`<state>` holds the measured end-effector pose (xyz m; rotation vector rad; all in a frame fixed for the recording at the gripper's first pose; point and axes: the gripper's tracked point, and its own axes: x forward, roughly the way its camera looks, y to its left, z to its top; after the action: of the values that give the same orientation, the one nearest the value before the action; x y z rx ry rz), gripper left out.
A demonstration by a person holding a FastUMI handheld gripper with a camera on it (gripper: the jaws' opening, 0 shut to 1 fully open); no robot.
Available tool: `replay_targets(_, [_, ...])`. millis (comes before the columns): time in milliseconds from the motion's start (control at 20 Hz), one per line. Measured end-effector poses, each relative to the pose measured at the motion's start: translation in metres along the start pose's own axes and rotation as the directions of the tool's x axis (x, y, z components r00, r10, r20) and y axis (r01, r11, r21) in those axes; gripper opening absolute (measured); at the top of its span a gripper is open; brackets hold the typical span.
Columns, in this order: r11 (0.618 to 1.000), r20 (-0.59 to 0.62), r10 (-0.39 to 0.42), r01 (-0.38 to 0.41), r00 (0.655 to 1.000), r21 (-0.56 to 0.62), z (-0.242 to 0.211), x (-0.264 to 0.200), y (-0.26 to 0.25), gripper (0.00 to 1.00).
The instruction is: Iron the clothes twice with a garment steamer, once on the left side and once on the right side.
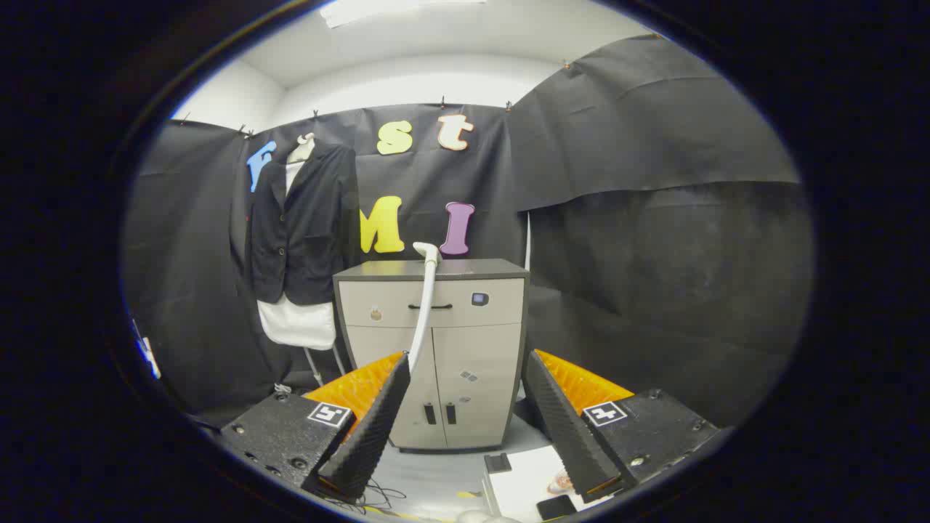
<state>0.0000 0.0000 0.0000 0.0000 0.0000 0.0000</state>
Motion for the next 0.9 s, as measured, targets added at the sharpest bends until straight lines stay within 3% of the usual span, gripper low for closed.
replay_targets(900, [1.000,-0.005,0.010,-0.010,1.000,0.008,0.009,0.011,0.012,1.00])
